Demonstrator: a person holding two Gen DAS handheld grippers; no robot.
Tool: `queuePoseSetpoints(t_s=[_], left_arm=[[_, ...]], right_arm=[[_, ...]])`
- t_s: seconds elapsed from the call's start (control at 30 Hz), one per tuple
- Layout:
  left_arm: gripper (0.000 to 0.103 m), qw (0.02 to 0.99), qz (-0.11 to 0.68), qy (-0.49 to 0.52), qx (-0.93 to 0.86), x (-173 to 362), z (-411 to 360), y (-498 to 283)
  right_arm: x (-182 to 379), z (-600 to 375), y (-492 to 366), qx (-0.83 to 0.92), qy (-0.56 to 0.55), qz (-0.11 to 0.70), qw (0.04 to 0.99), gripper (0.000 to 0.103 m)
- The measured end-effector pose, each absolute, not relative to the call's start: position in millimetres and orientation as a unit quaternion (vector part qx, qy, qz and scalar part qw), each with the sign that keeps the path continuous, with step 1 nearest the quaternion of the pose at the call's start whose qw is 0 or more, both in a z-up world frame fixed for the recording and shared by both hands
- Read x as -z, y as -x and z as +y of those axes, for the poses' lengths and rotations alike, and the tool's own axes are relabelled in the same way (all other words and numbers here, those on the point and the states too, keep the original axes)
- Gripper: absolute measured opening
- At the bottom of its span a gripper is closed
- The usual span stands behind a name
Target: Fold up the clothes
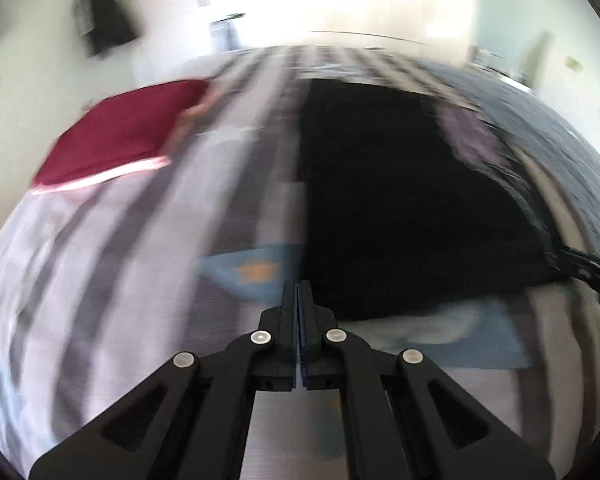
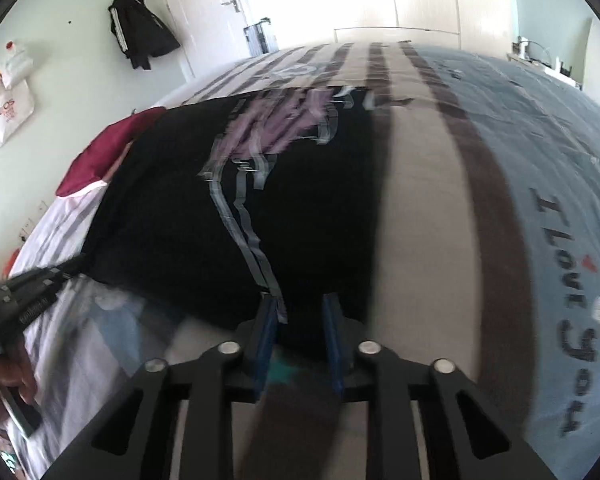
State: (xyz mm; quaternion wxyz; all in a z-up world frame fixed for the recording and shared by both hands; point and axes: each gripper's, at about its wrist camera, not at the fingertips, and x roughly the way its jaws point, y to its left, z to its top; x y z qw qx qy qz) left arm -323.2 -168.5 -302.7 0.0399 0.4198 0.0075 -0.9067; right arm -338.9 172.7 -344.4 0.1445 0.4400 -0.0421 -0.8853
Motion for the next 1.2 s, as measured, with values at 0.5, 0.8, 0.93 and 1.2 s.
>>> queuePoseSetpoints(t_s=[0.5, 0.8, 0.93, 1.2], left_arm=[[0.002, -0.050, 0.021, -0.339, 0.939, 230.4, -115.9, 439.4], [0.002, -0.063, -0.020, -0.389, 0.919, 276.3, -97.6, 539.3], [0.002, -0.089, 0.021, -0.381, 0.920, 277.6, -121.8, 536.7], [0.002, -0.006, 0.080, -0.398, 0.914, 285.4, -172.5, 545.9]], right_arm=[[284.1, 172.5, 426.1, 0.911, -0.388, -0.074, 0.120, 0.030], [307.4, 136.5, 538.1, 0.910, -0.383, -0.065, 0.143, 0.031], [335.1, 138.1, 549.7, 0.902, -0.403, -0.061, 0.143, 0.029], [324.0, 173.6, 551.6, 0.911, -0.387, -0.095, 0.109, 0.030]])
